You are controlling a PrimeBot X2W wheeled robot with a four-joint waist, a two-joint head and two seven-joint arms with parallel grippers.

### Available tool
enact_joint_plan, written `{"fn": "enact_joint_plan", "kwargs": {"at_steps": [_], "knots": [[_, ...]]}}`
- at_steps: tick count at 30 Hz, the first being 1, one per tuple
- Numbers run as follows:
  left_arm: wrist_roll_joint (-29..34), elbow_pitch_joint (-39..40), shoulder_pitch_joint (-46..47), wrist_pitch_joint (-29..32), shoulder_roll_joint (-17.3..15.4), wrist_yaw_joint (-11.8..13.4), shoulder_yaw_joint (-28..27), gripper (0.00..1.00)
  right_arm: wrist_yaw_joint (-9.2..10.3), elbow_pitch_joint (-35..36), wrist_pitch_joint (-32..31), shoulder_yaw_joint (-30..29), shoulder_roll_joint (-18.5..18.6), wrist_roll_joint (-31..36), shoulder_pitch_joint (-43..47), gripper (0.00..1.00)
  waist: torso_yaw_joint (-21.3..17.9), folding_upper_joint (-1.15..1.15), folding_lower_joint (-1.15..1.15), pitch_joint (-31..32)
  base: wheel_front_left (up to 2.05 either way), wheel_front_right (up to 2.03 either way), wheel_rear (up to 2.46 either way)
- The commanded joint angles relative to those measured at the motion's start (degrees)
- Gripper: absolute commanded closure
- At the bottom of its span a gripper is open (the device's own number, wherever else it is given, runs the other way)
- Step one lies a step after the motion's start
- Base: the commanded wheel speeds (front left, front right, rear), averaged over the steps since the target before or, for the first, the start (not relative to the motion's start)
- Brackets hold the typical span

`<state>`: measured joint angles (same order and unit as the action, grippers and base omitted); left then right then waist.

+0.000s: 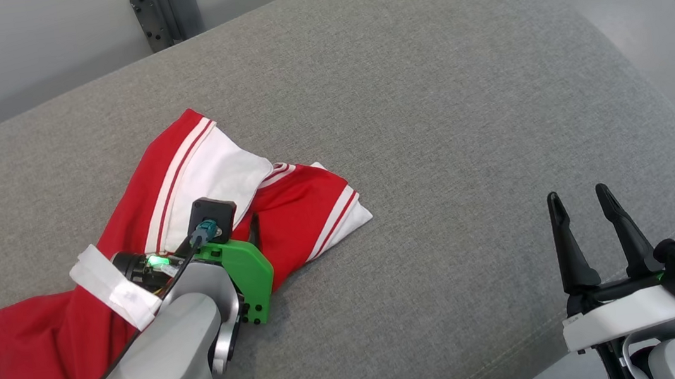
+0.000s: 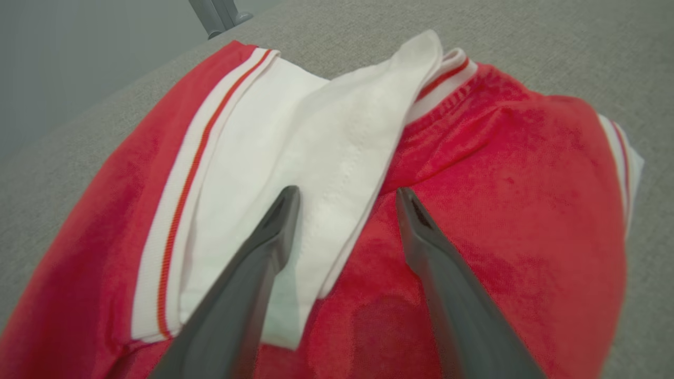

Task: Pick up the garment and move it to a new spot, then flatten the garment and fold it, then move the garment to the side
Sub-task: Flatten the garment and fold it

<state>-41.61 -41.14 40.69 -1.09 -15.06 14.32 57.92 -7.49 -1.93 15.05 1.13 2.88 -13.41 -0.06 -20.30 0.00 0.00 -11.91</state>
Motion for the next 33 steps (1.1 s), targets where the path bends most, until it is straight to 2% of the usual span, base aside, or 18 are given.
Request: {"fn": "enact_joint_plan", "kwargs": {"at_steps": [1,2,4,5,7,11,17,22,24,28,33], "knots": [[-0.1,-1.2,1.1,-0.7,0.4,-0.3,-0.2,0.56,-0.01,0.0,0.2,0.0,0.1,0.4,-0.2,0.0,0.0,0.0,0.0,0.0,0.0,0.0,0.0],[-0.1,-2.2,1.3,-1.2,0.7,-0.2,-0.4,0.61,-0.01,-0.1,0.2,0.0,0.1,0.4,-0.2,0.0,-0.1,0.0,0.0,0.1,0.0,0.0,0.0],[-0.1,-3.8,1.8,-2.6,1.1,0.1,-0.8,0.98,-0.01,0.0,0.2,-0.1,0.1,0.5,-0.3,0.0,-0.1,0.0,0.0,0.1,0.0,0.0,0.0],[-0.2,-4.4,1.9,-3.1,1.3,0.0,-1.0,1.0,-0.01,0.1,0.2,-0.2,0.1,0.5,-0.3,0.0,-0.1,0.0,0.0,0.1,0.0,0.0,0.0],[-0.6,-5.4,2.1,-3.8,1.7,-0.5,-1.3,1.0,-0.01,0.2,0.2,-0.5,0.1,0.6,-0.1,0.0,0.0,0.0,0.0,0.2,0.0,0.0,0.0],[-1.5,-5.4,3.1,-5.6,1.5,0.0,-2.7,1.0,-0.01,0.4,0.2,-1.1,0.1,0.8,0.9,0.0,0.6,0.0,0.0,0.7,0.0,0.0,0.0],[-1.6,4.3,4.0,-8.1,1.8,1.1,-3.8,1.0,-0.01,0.6,0.2,-2.2,0.1,1.2,1.7,0.0,2.2,0.0,0.0,1.5,0.0,0.0,0.0],[1.1,15.3,1.6,-4.6,4.1,1.7,1.4,1.0,-0.01,0.7,0.2,-1.6,0.1,1.2,0.9,0.0,2.8,0.0,0.0,1.2,0.0,0.0,0.0],[1.7,17.6,0.2,-2.5,5.3,1.0,4.4,1.0,-0.01,0.7,0.2,-1.2,0.1,0.9,0.3,0.0,2.7,0.0,0.0,0.8,0.0,0.0,0.0],[2.8,18.4,-1.5,-0.7,7.8,0.2,9.0,1.0,-0.01,0.6,0.2,-0.5,0.1,0.5,-0.5,0.0,1.7,0.0,0.0,0.0,0.0,0.0,0.0],[3.3,15.8,-3.1,-1.5,9.9,-3.1,12.2,1.0,-0.01,0.2,0.2,-0.5,0.1,0.1,-0.3,0.0,0.4,0.0,0.0,-0.6,0.0,0.0,0.0]]}}
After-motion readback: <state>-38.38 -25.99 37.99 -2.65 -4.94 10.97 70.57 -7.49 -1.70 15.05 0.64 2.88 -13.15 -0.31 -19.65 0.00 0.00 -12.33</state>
